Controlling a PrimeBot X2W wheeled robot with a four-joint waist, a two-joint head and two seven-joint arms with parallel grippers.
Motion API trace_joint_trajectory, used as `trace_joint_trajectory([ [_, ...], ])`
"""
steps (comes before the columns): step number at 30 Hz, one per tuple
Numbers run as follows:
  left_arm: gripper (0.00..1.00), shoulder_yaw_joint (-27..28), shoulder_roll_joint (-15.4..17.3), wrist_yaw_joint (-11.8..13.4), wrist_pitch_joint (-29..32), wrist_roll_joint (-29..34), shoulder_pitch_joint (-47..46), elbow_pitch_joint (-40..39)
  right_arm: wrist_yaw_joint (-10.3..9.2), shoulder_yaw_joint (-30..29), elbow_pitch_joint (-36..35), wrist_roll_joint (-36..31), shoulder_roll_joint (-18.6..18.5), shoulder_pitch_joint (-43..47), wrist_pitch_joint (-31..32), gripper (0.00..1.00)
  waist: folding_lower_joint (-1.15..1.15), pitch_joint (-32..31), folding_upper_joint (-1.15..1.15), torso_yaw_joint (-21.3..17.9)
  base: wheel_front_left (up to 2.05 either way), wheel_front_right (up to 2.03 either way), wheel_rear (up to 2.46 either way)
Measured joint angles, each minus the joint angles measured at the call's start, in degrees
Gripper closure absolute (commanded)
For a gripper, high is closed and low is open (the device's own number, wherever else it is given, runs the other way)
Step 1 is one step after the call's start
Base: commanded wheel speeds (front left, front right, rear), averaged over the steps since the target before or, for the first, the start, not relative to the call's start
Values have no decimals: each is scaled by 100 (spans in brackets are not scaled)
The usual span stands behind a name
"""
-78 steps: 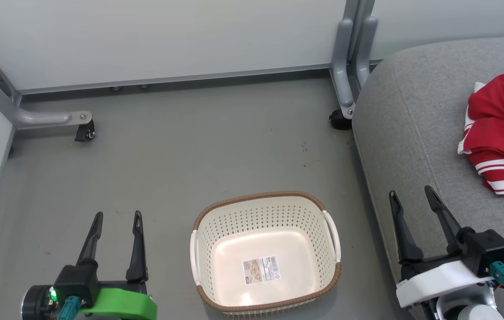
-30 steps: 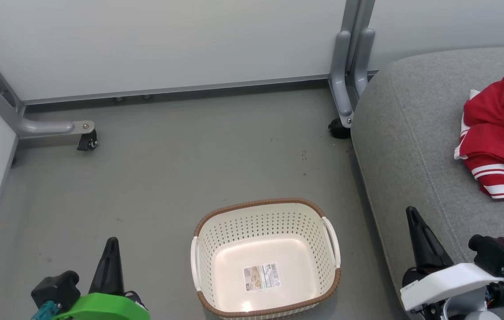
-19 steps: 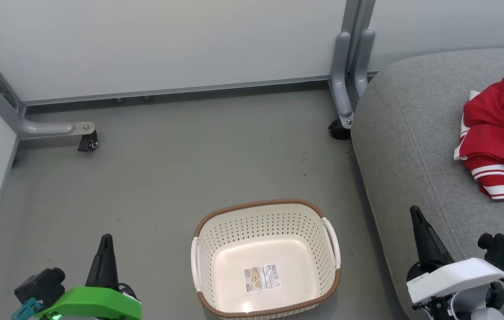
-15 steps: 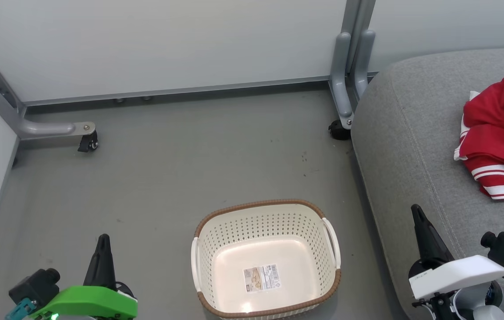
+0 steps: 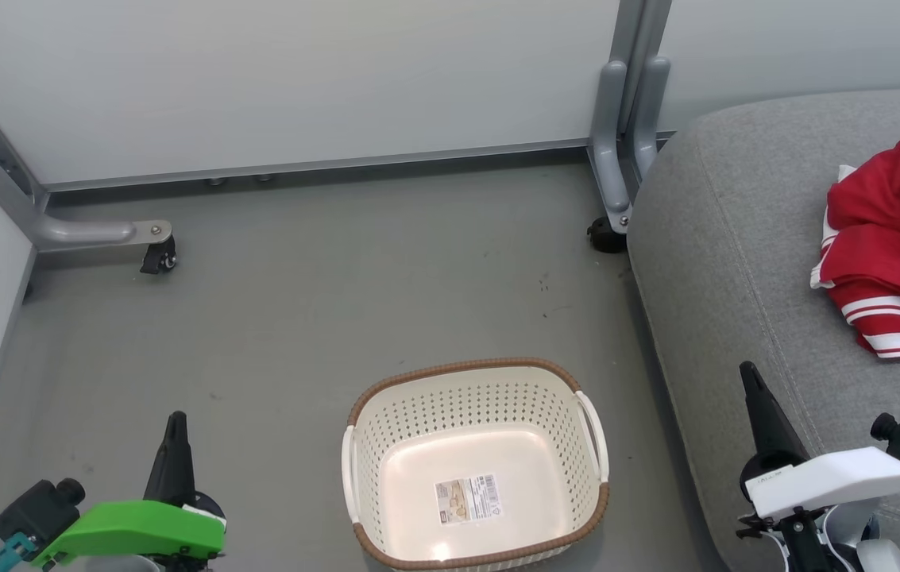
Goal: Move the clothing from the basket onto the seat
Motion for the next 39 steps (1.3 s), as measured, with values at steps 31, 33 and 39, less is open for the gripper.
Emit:
trace_joint_trajectory([
  [31, 100, 322, -76, -186, 501, -1909, -232, 27, -1, -190, 391, 1984, -22, -315, 283, 100, 0, -58, 0, 13, 0, 0, 0],
  [33, 100, 343, -80, -209, 526, -1998, -247, 30, -1, -200, 411, 2086, -22, -339, 301, 100, 0, -61, 0, 14, 0, 0, 0],
  [39, 100, 393, -96, -229, 602, -2313, -294, 35, -1, -236, 480, 2399, -22, -359, 352, 100, 0, -72, 0, 16, 0, 0, 0],
])
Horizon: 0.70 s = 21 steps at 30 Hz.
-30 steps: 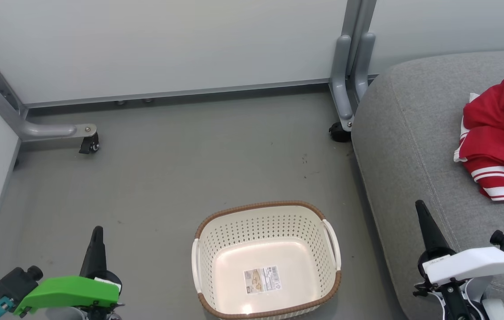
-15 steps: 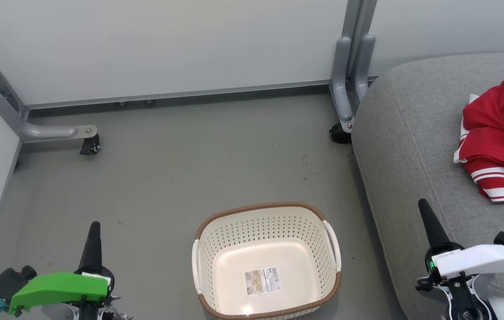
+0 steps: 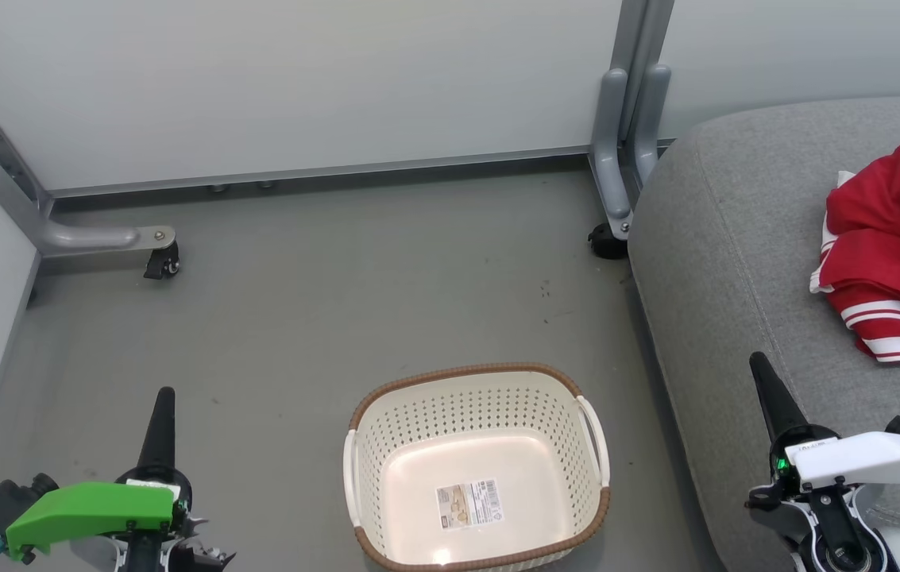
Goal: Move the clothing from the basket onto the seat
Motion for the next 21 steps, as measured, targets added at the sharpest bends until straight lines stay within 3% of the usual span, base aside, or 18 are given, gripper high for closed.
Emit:
trace_joint_trajectory([
  [21, 100, 170, -31, -100, 255, -950, -105, 23, 0, -134, 203, 984, 4, -172, 162, 100, 0, -40, 0, 9, 0, 0, 0],
])
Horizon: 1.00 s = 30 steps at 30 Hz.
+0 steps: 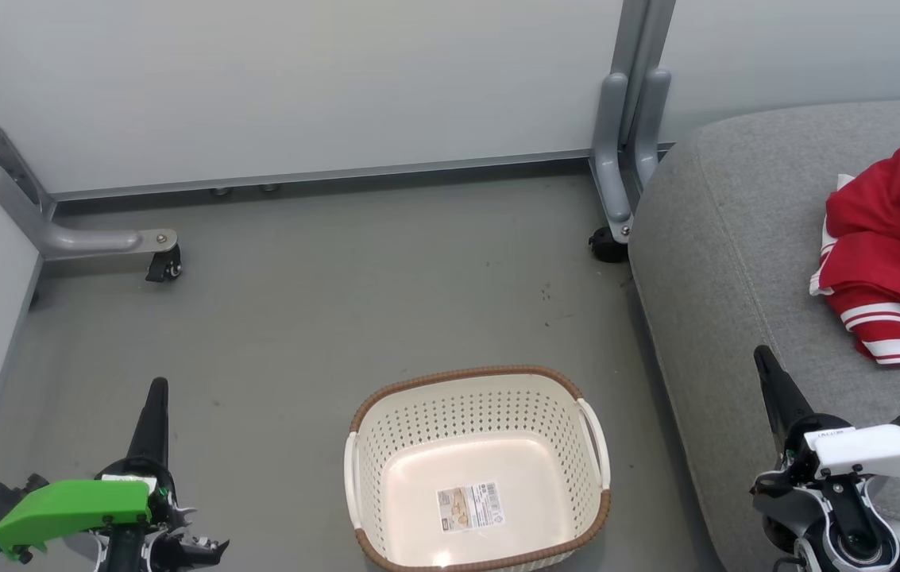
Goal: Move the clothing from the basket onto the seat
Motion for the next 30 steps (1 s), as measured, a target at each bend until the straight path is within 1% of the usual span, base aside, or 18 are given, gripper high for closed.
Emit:
trace_joint_trajectory([
  [20, 100, 132, -22, -80, 203, -793, -104, 21, 0, -118, 160, 779, 18, -133, 149, 100, 0, -37, 0, 8, 0, 0, 0],
  [30, 100, 134, -25, -82, 203, -795, -116, 20, 0, -143, 163, 781, 32, -143, 174, 100, 0, -37, 0, 8, 0, 0, 0],
])
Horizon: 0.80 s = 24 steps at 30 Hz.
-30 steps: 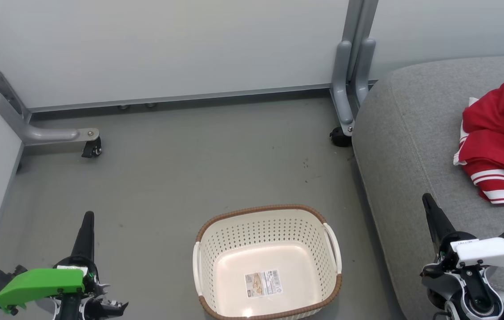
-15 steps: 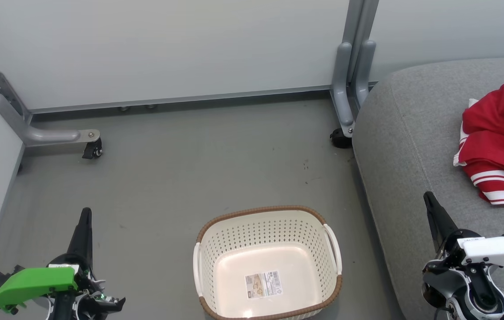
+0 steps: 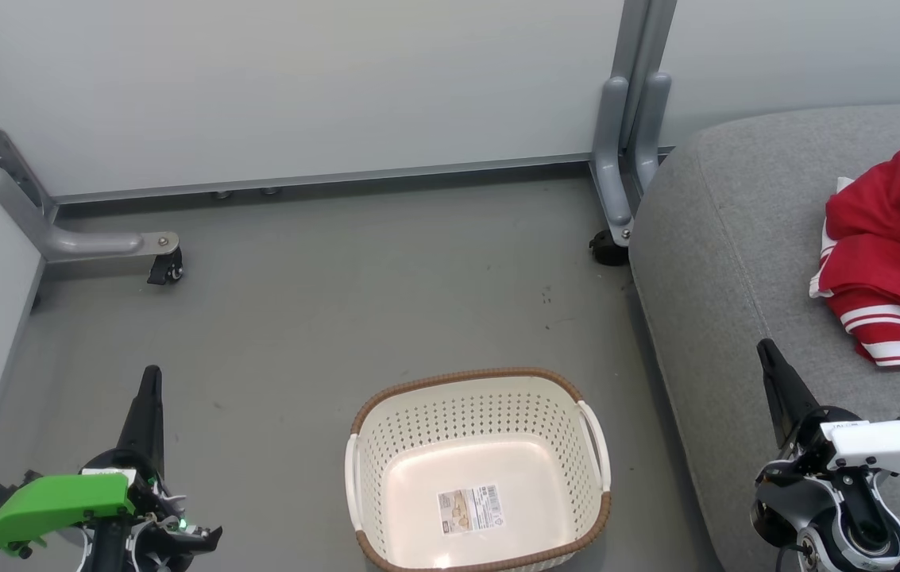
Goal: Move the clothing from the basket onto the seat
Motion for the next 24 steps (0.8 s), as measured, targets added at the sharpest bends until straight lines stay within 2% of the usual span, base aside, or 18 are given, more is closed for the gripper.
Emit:
trace_joint_trajectory([
  [24, 100, 0, -1, -1, 0, 0, 0, 1, 0, -49, 3, -43, 30, -2, 44, 100, 0, 0, 0, 0, 0, 0, 0],
])
